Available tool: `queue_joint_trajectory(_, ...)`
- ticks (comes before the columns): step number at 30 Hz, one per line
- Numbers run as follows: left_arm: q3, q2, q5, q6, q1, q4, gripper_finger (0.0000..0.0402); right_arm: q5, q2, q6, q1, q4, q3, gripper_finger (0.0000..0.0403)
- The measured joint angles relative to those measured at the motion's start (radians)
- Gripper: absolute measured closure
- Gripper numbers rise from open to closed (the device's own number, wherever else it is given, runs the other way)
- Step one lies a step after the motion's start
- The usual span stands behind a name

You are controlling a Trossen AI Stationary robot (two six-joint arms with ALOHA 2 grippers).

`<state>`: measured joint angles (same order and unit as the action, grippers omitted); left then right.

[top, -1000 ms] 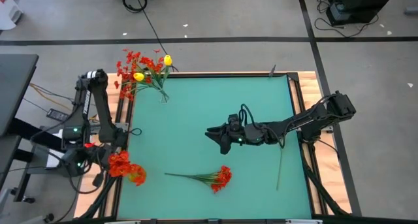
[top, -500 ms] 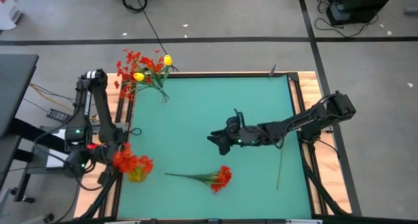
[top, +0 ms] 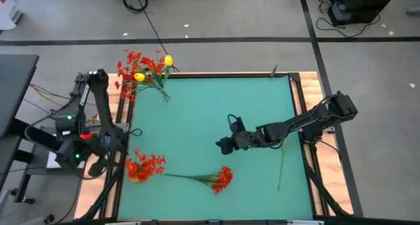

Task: Sort flowers into vase by color
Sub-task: Put the black flower into the yellow vase

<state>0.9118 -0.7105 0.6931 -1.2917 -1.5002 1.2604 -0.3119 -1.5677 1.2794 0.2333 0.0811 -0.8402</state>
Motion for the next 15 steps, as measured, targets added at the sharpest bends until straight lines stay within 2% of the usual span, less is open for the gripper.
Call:
queue_joint_trajectory(8,0.174,-0.002,-0.02,-0.165,0.0,0.207,0.018,0.154,0.0,0.325,0.019,-0.327,0.0,0.0195)
queue_joint_trajectory(11,0.235,-0.002,0.015,-0.26,0.016,0.275,0.019,0.205,0.0,0.383,0.034,-0.476,0.0,0.0199)
queue_joint_trajectory(15,0.29,-0.002,0.061,-0.262,0.075,0.291,0.0199,0.236,0.018,0.411,0.052,-0.66,0.0,0.0203)
